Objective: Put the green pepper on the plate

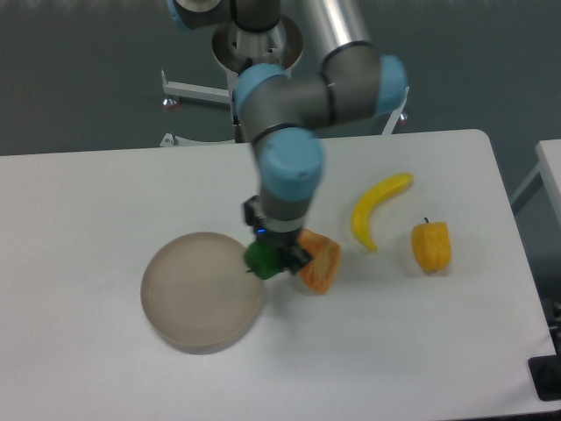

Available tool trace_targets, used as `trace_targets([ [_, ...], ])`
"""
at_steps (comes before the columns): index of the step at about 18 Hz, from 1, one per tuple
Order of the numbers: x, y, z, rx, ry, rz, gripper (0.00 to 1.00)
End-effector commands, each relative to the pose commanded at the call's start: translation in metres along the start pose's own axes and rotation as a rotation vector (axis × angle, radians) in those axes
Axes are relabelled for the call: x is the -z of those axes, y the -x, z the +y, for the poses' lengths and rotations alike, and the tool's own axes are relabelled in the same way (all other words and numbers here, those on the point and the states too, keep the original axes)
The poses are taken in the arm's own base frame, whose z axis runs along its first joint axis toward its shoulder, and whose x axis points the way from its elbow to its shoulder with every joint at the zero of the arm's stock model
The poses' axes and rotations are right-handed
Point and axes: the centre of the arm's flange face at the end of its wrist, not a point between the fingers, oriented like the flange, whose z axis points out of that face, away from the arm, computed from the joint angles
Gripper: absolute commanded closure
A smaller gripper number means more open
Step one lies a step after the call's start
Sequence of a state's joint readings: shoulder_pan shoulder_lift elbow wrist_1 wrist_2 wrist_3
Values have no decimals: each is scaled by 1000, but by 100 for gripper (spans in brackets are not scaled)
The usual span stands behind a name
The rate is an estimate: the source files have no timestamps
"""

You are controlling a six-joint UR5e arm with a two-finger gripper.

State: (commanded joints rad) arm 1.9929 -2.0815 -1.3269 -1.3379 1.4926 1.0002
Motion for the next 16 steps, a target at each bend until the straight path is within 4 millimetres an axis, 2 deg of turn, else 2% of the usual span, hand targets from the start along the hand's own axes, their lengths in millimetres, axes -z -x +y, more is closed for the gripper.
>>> trace_targets([
  [2,-16,-13,-18,-20,11,14,53],
  [5,-36,-24,-34,-24,30,36,47],
  [7,-42,-23,-38,-22,24,25,31],
  [8,-44,-25,-42,-29,21,20,19],
  [9,-45,-25,-44,-31,15,8,0],
  [14,-26,-24,-42,-45,-3,-21,0],
  [16,-10,-19,-34,-32,-8,-39,0],
])
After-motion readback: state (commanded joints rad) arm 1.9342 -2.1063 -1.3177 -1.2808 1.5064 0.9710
